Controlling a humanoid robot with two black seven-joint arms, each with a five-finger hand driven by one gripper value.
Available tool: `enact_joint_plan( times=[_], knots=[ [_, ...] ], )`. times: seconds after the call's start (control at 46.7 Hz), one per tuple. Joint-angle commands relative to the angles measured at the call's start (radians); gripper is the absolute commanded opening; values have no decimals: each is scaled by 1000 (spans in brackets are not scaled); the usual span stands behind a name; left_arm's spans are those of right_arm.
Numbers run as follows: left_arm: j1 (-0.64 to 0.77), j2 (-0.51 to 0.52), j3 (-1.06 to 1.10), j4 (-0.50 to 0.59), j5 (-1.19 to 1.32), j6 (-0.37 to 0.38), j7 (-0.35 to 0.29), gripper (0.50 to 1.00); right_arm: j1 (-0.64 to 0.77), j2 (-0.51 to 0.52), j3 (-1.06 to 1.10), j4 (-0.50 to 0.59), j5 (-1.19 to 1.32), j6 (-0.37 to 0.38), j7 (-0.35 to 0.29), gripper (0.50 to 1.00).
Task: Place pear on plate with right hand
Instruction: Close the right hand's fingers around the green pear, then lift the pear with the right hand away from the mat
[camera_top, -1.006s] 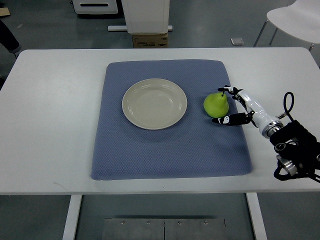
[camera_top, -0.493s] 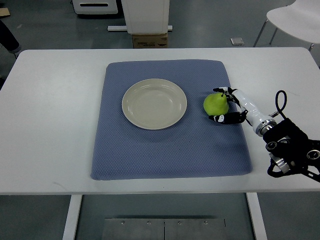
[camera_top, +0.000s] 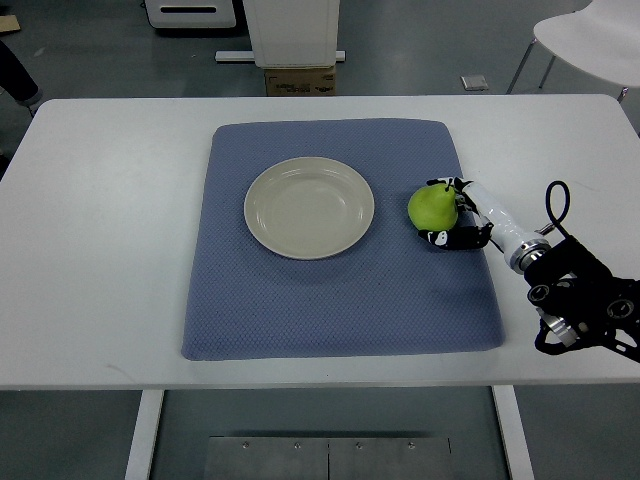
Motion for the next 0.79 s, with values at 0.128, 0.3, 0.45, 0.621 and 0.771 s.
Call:
enact_joint_plan(
  times=[0.128,0.3,0.45,0.621,0.771],
  knots=[
    [0,0,0,0,0,0,0,1000,24,0,0,3,20,1,1,500],
    [0,0,0,0,0,0,0,1000,33,-2,0,5,43,5,0,500],
    [0,0,0,0,0,0,0,1000,44,-5,0,8,60,6,8,500],
    [0,0,0,0,0,0,0,1000,73,-23,5,3,65,15,11,500],
    [0,0,0,0,0,0,0,1000,115,-64,9,8,83,34,11,500]
  ],
)
